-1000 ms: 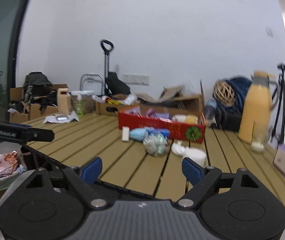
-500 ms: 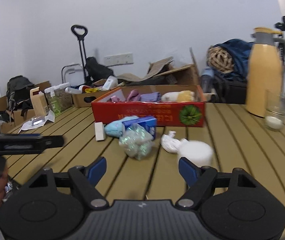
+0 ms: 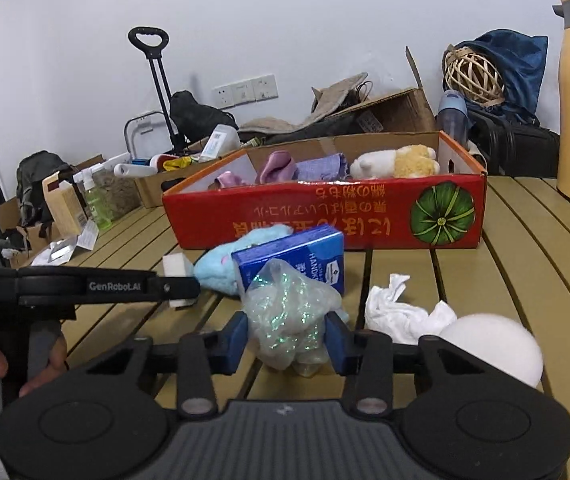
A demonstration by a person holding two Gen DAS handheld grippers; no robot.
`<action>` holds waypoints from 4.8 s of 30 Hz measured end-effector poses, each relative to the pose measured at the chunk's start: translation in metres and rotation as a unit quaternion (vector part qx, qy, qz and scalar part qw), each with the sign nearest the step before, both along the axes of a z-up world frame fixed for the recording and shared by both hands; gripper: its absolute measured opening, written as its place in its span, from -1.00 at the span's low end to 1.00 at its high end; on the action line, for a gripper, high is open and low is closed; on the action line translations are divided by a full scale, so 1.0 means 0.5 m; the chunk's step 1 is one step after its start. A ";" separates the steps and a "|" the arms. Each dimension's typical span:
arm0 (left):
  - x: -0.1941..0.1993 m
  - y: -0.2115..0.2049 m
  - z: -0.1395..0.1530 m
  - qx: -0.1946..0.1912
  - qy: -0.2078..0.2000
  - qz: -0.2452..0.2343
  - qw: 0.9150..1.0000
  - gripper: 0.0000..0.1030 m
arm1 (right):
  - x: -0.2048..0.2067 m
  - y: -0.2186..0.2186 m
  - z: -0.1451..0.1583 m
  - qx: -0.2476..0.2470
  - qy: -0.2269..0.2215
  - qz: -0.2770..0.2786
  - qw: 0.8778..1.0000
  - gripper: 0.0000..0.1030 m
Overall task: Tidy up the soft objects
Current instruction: 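Grasp the white foam block with the left tool while the right tool grasps the sparkly bag, then carry the foam block into the box with the left tool while the right tool drops the sparkly bag in, then withdraw both tools from the box back over the table, then grasp the white crumpled tissue with the left tool while the right tool grasps the white foam puck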
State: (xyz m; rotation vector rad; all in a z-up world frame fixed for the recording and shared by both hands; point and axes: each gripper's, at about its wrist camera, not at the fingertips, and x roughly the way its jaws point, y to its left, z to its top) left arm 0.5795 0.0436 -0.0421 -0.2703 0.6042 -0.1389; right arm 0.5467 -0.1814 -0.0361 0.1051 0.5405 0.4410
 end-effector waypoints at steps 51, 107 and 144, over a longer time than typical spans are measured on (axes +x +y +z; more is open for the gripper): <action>-0.434 -0.051 0.227 0.026 -0.160 -0.062 0.985 -0.62 | -0.420 -0.100 0.188 0.018 -0.112 -0.014 0.993 -0.28; -0.266 -0.024 0.398 0.134 -0.166 -0.041 0.976 0.65 | -0.096 -0.142 0.440 -0.070 -0.110 -0.042 0.991 0.54; -0.565 -0.063 0.093 0.097 -0.101 0.002 0.990 0.96 | -0.560 -0.149 0.108 -0.044 -0.070 -0.083 0.993 0.80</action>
